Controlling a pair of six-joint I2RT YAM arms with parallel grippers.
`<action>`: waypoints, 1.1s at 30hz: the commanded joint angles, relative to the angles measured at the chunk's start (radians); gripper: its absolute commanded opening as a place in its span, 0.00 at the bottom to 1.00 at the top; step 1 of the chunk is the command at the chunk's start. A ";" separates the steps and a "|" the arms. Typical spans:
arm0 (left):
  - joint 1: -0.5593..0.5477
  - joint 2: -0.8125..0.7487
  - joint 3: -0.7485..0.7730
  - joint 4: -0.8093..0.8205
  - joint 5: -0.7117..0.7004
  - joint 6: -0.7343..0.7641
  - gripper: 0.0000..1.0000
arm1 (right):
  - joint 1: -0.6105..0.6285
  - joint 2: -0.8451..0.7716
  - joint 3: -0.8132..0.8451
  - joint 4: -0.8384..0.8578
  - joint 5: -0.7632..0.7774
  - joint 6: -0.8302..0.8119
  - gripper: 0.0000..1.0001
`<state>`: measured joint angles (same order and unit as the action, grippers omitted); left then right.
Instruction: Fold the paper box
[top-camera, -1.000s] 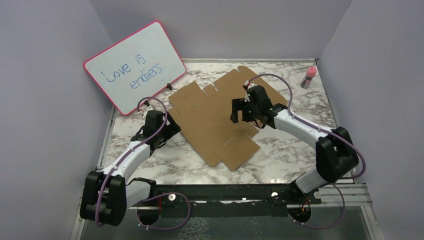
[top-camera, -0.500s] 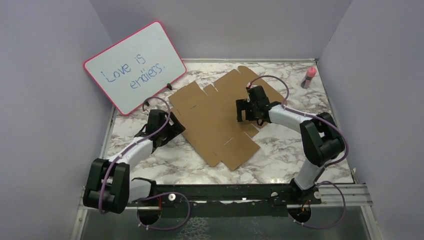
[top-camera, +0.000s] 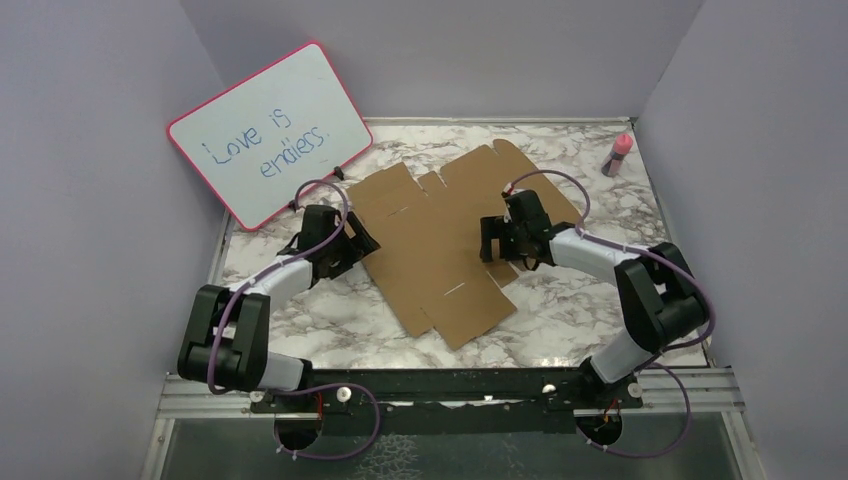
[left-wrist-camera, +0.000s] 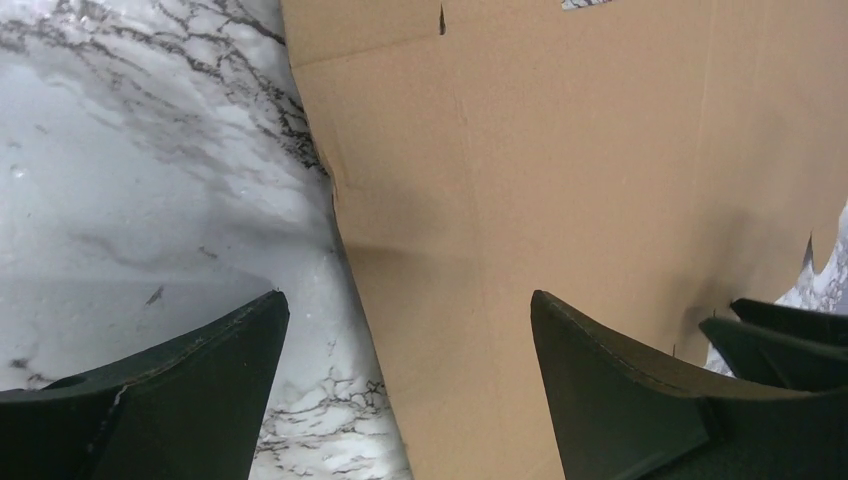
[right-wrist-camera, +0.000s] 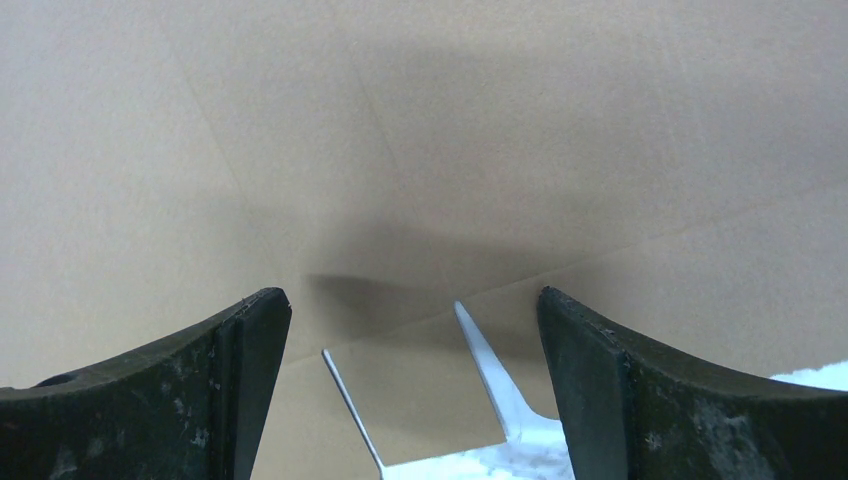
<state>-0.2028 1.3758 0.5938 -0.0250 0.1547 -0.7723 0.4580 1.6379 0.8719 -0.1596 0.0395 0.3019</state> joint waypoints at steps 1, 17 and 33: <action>0.004 0.063 0.066 -0.028 0.036 0.050 0.92 | 0.001 -0.060 -0.103 -0.142 -0.171 0.100 1.00; -0.006 0.525 0.517 -0.082 0.155 0.149 0.92 | 0.064 -0.433 -0.270 -0.229 -0.290 0.203 1.00; -0.023 0.404 0.611 -0.201 -0.048 0.173 0.93 | 0.066 -0.418 -0.126 -0.149 -0.236 0.011 1.00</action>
<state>-0.2256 1.9919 1.3735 -0.1905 0.2169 -0.5613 0.5182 1.2156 0.7174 -0.3511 -0.2253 0.3809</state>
